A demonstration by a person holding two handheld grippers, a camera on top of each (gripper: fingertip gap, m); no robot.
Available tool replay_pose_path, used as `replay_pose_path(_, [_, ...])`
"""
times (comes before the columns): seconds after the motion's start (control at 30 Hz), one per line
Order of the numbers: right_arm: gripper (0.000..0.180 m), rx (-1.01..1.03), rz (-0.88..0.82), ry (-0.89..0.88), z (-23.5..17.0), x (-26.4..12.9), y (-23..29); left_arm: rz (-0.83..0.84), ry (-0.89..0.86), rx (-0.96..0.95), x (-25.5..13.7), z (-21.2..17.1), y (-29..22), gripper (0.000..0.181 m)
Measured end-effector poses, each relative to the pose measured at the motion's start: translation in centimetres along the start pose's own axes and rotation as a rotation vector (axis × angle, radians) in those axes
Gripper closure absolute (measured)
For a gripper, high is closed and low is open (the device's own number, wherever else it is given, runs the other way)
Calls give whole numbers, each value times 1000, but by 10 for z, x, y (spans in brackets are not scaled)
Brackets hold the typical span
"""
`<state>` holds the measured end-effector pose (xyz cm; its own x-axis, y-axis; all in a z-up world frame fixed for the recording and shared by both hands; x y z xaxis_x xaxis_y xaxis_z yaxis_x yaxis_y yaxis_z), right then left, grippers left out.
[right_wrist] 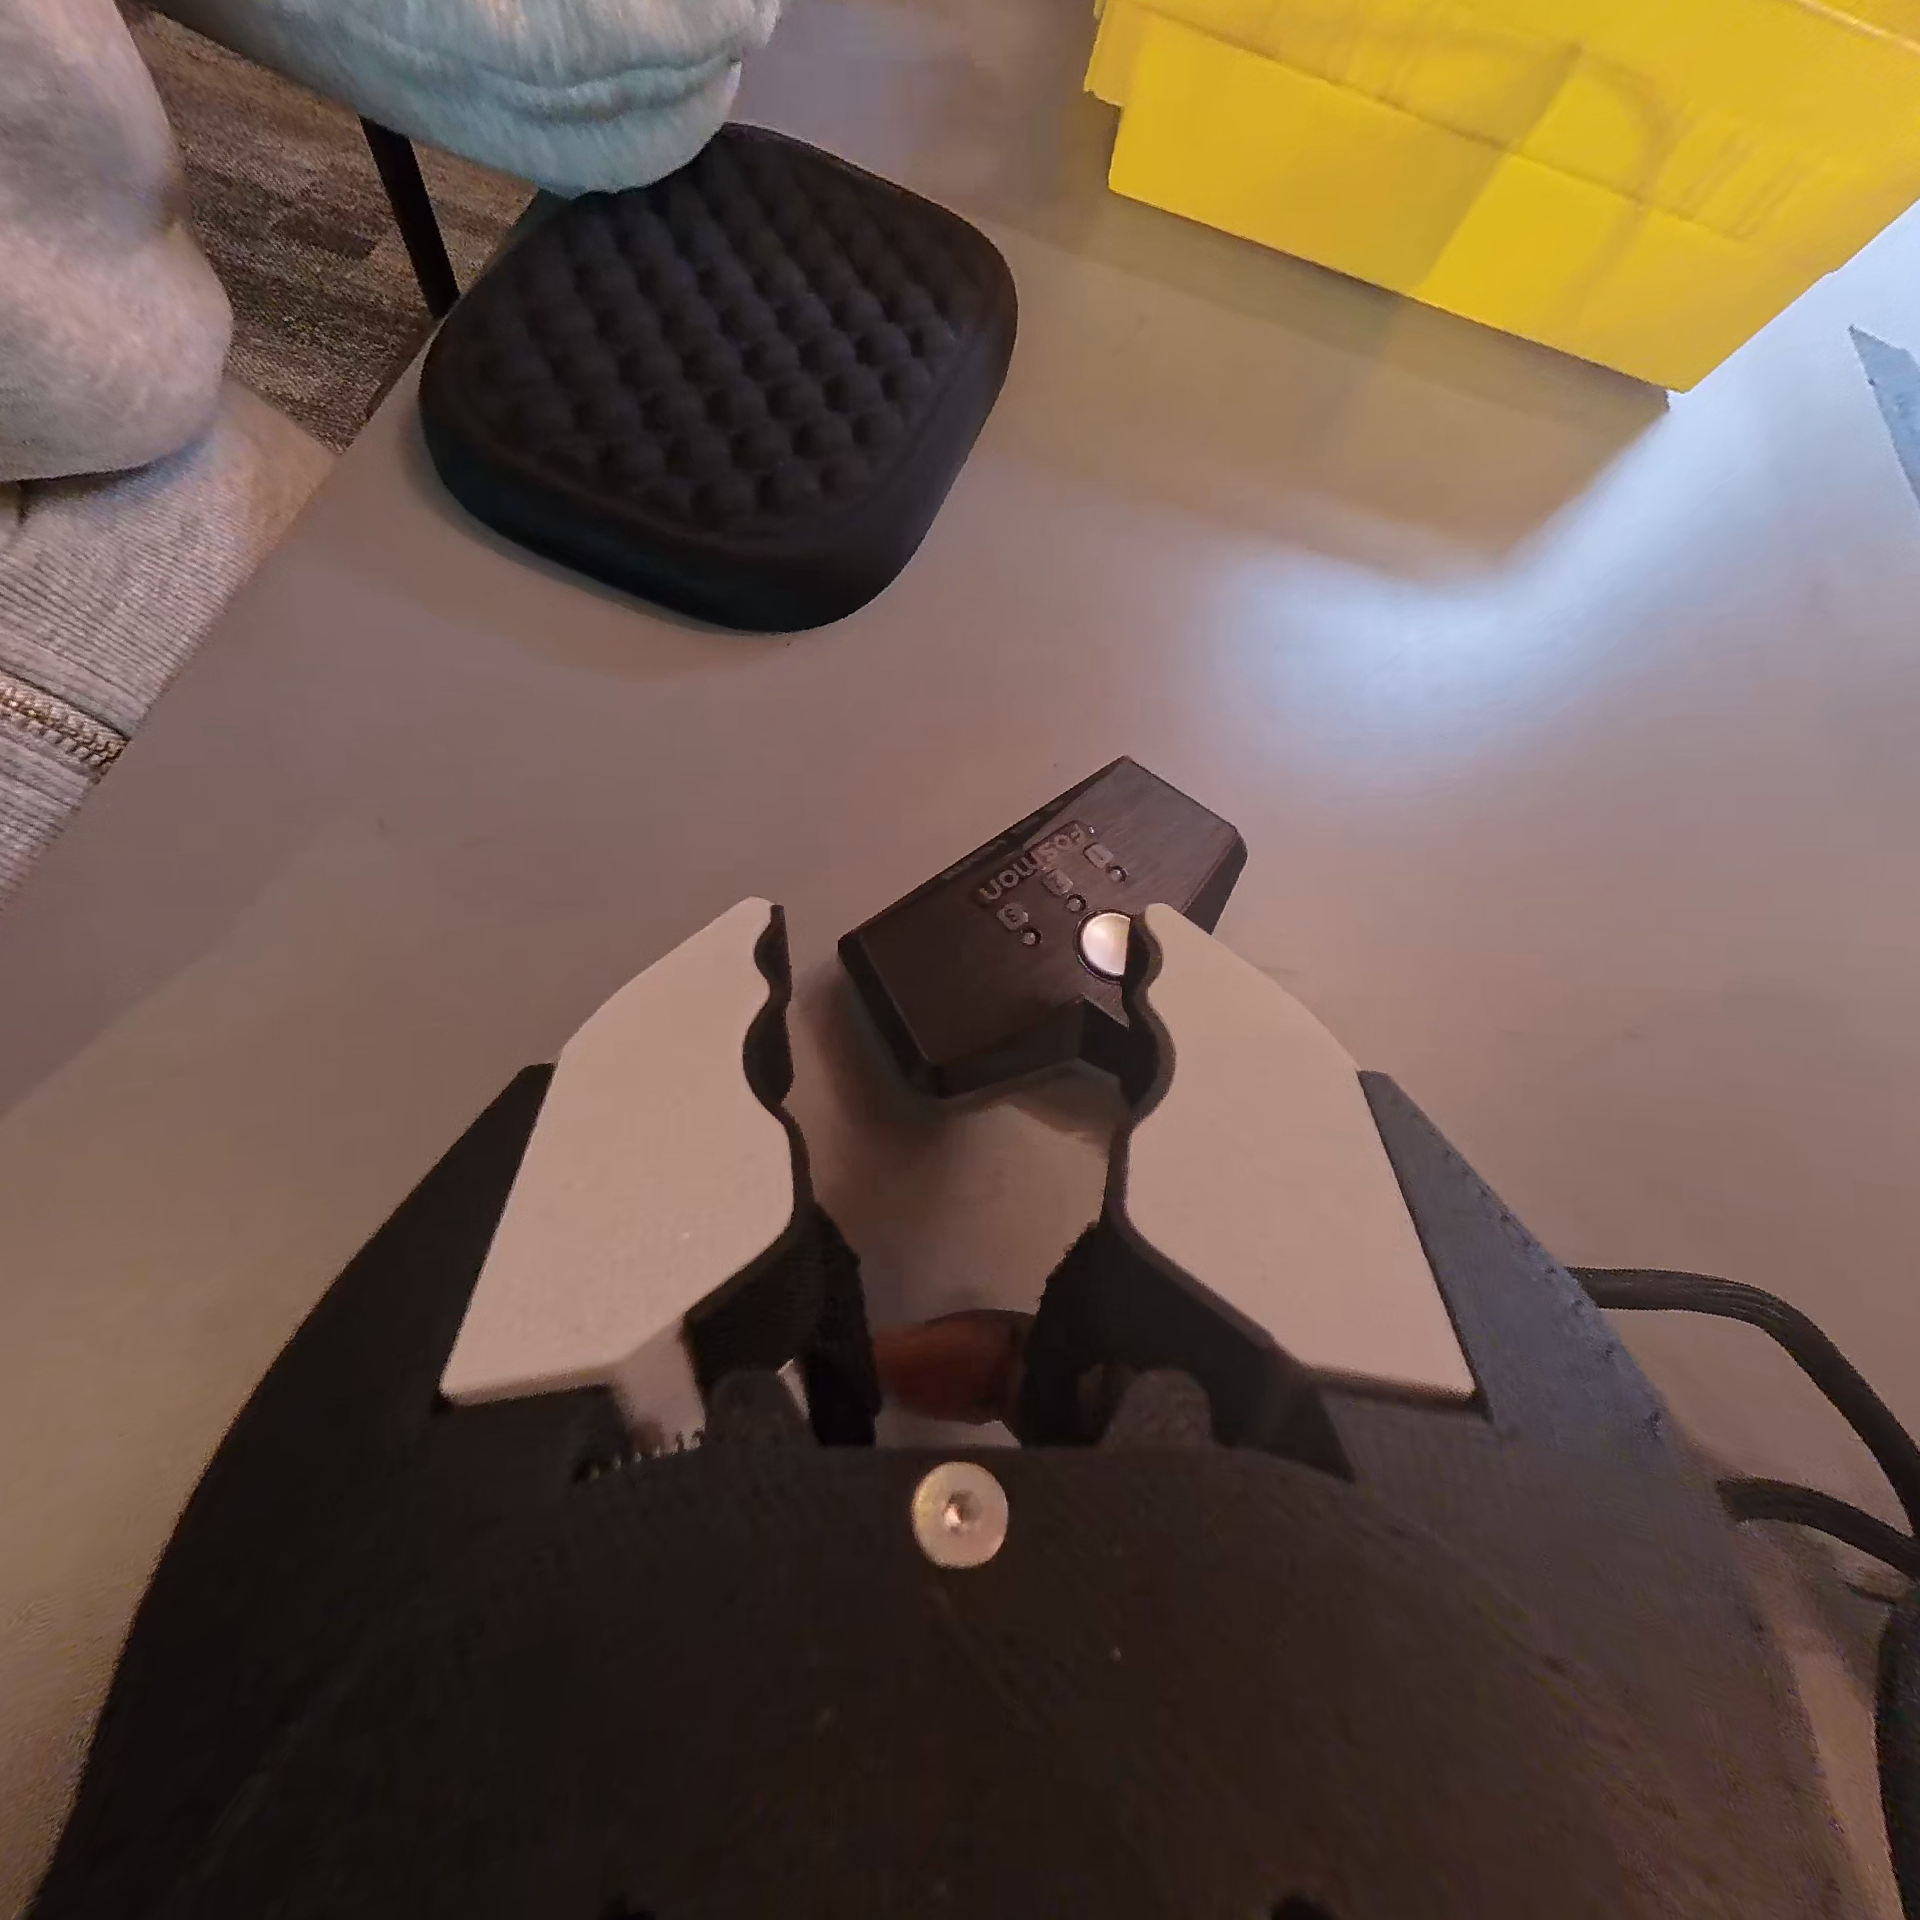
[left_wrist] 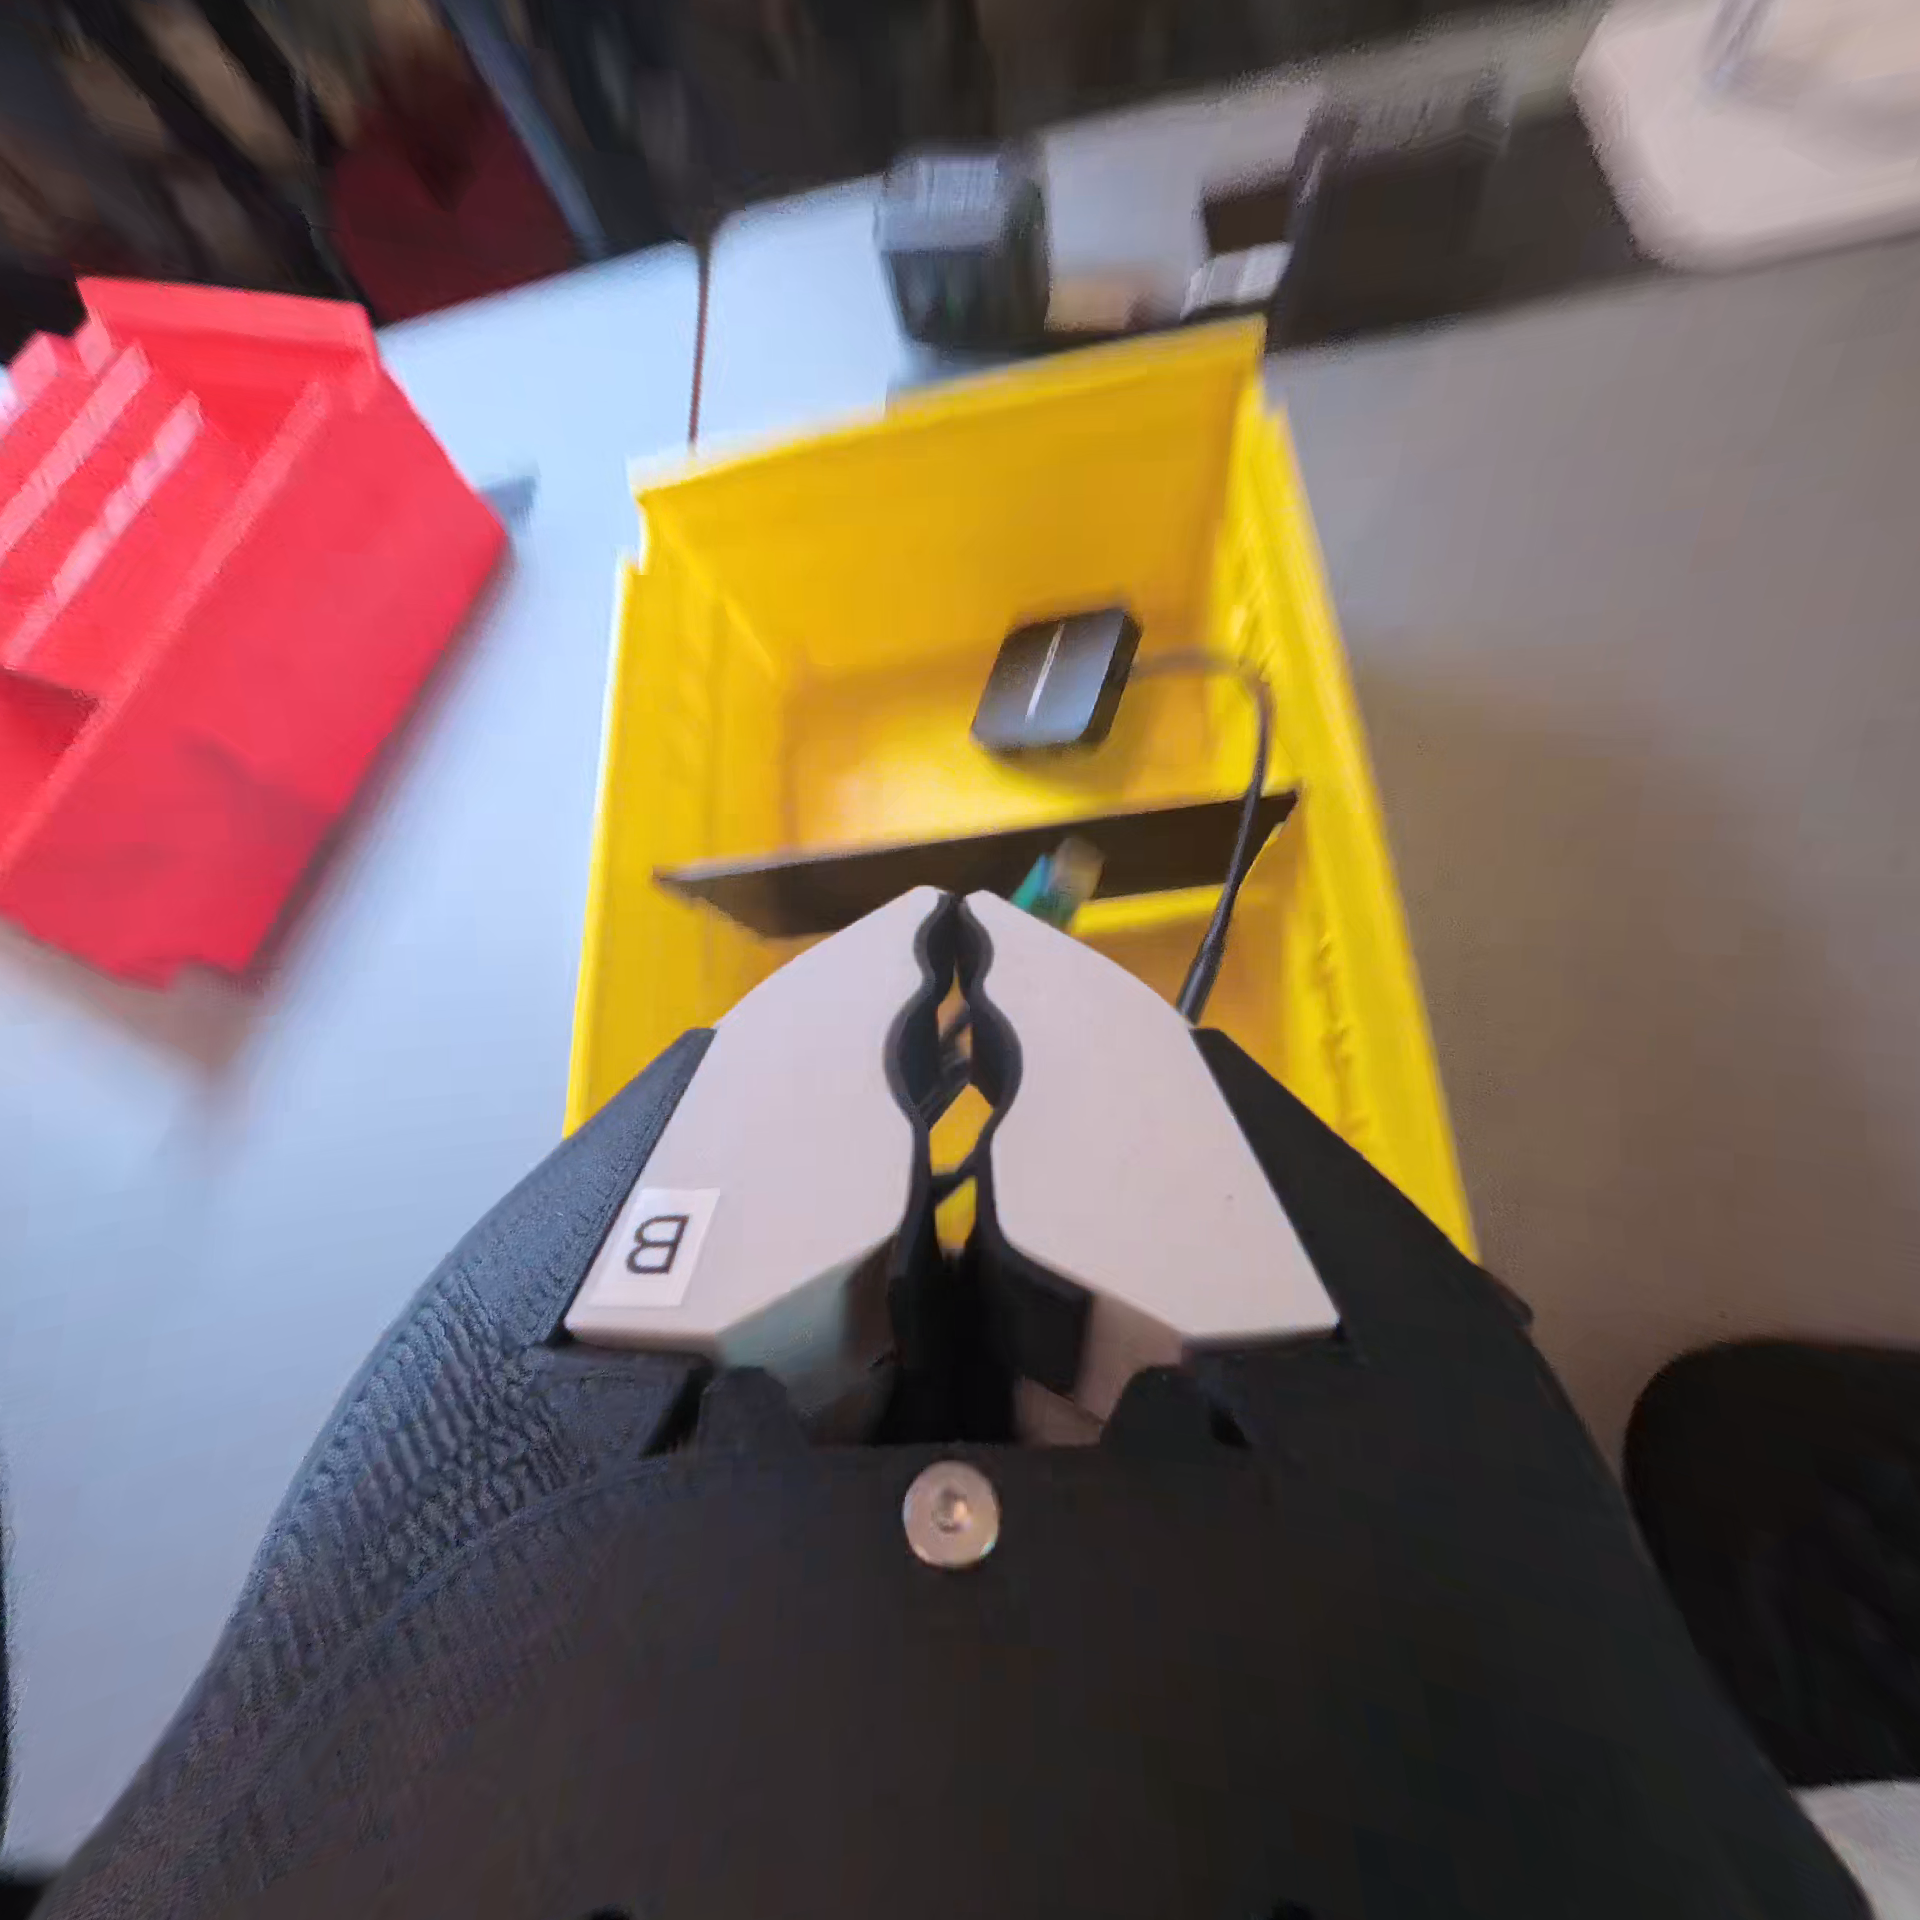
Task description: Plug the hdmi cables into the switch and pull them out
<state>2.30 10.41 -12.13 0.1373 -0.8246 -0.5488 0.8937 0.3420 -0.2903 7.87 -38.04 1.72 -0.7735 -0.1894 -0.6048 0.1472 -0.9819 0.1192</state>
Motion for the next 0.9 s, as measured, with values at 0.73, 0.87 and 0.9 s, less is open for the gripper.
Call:
replay_pose_path(0.73, [118, -25, 6, 49, -3, 4, 4, 42, 450, -246, 5, -48, 19, 122])
replay_pose_path(0.87, [118, -20, 9, 54, -4, 5, 4, 25, 548, -242, 35, -58, 28, 131])
replay_pose_path(0.9, [118, -20, 11, 57, -4, 5, 4, 26, 555, -240, 41, -59, 29, 133])
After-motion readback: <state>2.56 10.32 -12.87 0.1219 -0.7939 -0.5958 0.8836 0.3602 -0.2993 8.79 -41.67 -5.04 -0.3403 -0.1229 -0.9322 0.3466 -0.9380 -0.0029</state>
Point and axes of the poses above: each gripper's, where its closed fingertips meet, x out along the fingers, z out of its top, y = z × x across the jaws, the point moved 10 cm from there along -x, back along the fingers, and after that the axes turned 6 degrees about -x, right-handed, at the moved point
